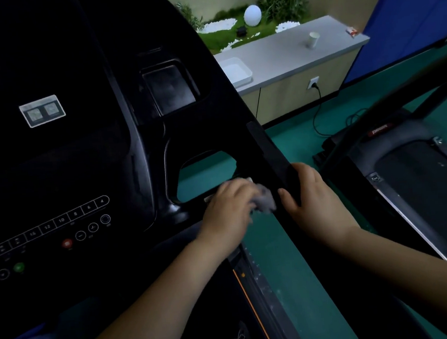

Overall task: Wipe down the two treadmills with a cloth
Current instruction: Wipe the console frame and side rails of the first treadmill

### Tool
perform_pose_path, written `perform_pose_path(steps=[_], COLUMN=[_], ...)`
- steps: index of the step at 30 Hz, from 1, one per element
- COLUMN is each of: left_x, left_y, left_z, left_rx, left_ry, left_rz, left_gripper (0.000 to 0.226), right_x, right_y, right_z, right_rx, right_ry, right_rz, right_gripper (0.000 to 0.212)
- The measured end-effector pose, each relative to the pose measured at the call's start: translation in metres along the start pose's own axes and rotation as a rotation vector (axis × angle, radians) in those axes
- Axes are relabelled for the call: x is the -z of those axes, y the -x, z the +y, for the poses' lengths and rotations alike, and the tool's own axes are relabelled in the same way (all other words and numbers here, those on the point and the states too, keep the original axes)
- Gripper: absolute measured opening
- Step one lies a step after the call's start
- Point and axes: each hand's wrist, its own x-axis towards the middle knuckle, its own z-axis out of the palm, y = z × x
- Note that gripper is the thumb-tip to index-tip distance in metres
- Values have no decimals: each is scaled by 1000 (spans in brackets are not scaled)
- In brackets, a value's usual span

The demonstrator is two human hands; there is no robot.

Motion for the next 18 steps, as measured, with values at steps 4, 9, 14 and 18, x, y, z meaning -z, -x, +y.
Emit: perform_pose_path(steps=[4, 9, 14, 18], left_x=[27, 24, 20, 55], left_y=[-24, -96, -140, -181], left_z=[11, 0, -18, -50], left_rx=[335, 72, 48, 158], left_ry=[272, 52, -153, -261], left_rz=[659, 330, 85, 204], left_gripper=[31, 42, 39, 30], right_x=[0, -2, -2, 0], right_y=[2, 0, -1, 1], right_z=[0, 1, 3, 3], right_rx=[-10, -1, -1, -1], right_ry=[8, 9, -7, -21], right_rz=[-6, 14, 25, 7], right_gripper=[49, 49, 50, 50])
